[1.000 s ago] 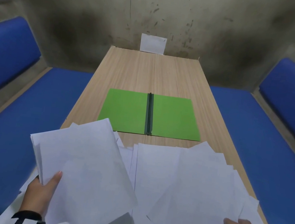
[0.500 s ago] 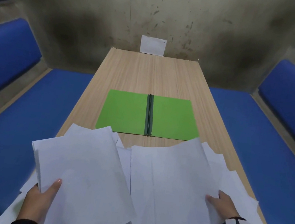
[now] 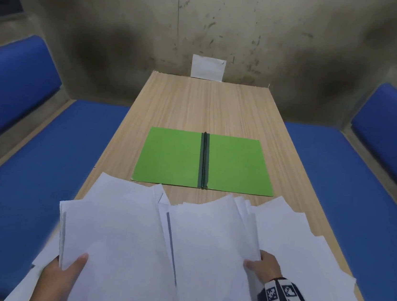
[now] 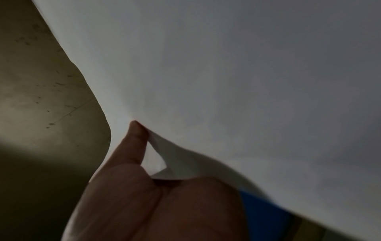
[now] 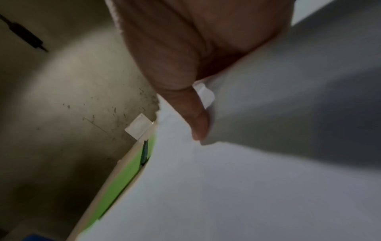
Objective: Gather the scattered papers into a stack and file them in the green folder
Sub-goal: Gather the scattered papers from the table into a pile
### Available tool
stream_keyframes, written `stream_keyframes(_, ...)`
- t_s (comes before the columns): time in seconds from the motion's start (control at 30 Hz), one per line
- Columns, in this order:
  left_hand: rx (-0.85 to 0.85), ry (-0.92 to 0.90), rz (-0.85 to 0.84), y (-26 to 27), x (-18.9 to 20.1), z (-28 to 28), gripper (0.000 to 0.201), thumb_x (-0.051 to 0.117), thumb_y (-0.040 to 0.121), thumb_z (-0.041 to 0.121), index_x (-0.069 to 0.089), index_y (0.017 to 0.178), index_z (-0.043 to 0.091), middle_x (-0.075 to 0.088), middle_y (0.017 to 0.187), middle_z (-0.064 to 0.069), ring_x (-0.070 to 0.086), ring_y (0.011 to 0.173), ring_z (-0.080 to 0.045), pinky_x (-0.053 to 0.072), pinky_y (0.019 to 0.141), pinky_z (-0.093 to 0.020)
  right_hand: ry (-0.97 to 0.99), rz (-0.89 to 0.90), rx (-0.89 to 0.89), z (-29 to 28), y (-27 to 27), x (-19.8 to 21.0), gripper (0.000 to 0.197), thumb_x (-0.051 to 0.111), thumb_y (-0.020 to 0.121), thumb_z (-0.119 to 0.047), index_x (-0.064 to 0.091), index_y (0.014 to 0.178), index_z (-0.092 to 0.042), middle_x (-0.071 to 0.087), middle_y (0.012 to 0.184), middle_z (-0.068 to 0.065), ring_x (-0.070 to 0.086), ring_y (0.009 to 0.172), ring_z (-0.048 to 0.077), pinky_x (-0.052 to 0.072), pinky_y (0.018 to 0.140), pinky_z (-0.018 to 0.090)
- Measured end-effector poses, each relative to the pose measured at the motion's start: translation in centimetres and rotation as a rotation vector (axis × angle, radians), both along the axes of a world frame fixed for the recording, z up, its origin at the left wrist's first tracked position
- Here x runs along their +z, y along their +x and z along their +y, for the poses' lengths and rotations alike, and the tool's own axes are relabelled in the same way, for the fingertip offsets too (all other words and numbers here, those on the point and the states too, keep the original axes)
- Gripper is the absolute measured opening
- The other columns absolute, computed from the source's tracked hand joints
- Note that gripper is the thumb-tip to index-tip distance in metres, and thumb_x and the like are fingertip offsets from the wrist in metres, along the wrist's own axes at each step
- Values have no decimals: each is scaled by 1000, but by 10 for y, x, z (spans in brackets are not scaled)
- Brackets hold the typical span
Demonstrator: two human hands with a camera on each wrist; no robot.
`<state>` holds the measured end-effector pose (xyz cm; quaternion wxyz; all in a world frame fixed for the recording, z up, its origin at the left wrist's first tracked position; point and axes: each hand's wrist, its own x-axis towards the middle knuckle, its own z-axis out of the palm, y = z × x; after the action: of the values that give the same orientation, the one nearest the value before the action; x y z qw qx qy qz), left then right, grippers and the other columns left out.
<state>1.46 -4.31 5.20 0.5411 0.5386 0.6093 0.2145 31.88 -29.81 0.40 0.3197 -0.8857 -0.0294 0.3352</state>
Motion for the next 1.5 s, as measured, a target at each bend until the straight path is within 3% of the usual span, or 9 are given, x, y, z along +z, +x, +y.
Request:
stream_keyframes(0.37, -232, 152, 174, 17, -33, 82, 22, 65, 80, 15, 64, 99, 3, 67, 88, -13, 63, 81, -31, 50, 78, -39, -60, -39, -79, -68, 37, 15, 36, 47, 89, -2, 50, 124, 8, 54, 104, 18, 48, 92, 28, 34, 79, 30)
stream_keyframes(0.6, -395, 271, 576, 38, -39, 130, 39, 69, 76, 18, 65, 110, -2, 34, 144, -17, 44, 124, -35, 36, 103, -37, -222, 16, 16, -77, 27, -20, 41, 48, 92, -13, 46, 131, 1, 51, 133, 21, 48, 121, 33, 36, 87, 30)
stream_keyframes(0.73, -509, 179, 712, 35, -58, 138, 40, 64, 68, 31, 68, 99, 5, 53, 117, -21, 55, 86, -33, 50, 84, -39, -228, 3, 16, -77, 27, -23, 40, 47, 92, -14, 46, 130, 0, 52, 132, 21, 49, 119, 32, 35, 84, 29)
stream_keyframes(0.83, -520, 240, 805, 37, -52, 126, 38, 61, 76, 29, 66, 107, 7, 47, 122, -15, 51, 95, -32, 45, 84, -32, -224, -18, 17, -77, 26, -24, 40, 48, 92, -14, 48, 129, -1, 54, 130, 21, 52, 111, 30, 37, 87, 32)
stream_keyframes(1.03, -492, 413, 565, 43, -16, 113, 34, 60, 85, 8, 60, 116, -5, 61, 116, -29, 57, 107, -41, 43, 88, -39, -214, -40, 0, -77, 24, -25, 37, 50, 90, -12, 51, 125, 0, 56, 127, 22, 53, 115, 34, 39, 90, 34)
stream_keyframes(1.23, -666, 500, 318, 47, 80, 99, 85, 65, 83, 10, 16, 143, 43, 54, 121, 4, 54, 112, -23, 39, 89, -34, -193, -33, -1, -78, 21, -24, 37, 47, 93, -12, 49, 127, 1, 55, 128, 22, 51, 117, 34, 36, 86, 32)
stream_keyframes(1.33, -810, 457, 227, 49, 126, 86, 59, 66, 81, 9, 56, 104, 62, 73, 99, 14, 67, 89, -9, 47, 72, -22, -188, -26, -10, -78, 19, -23, 37, 45, 93, -14, 49, 127, -1, 55, 128, 21, 52, 116, 34, 38, 93, 34)
stream_keyframes(1.4, -906, 374, 227, 52, 147, 81, 30, 67, 81, 11, 71, 82, 41, 75, 76, 11, 69, 66, -3, 50, 59, -19, -189, -31, -12, -78, 19, -22, 37, 45, 93, -14, 49, 127, 0, 55, 127, 22, 52, 116, 35, 38, 94, 35)
stream_keyframes(1.5, -1102, 243, 294, 60, 161, 82, 11, 69, 80, 18, 72, 84, 27, 77, 82, 3, 73, 74, -13, 56, 71, -28, -181, -29, -7, -78, 18, -21, 36, 45, 93, -14, 48, 127, 0, 55, 128, 22, 53, 107, 32, 38, 91, 35)
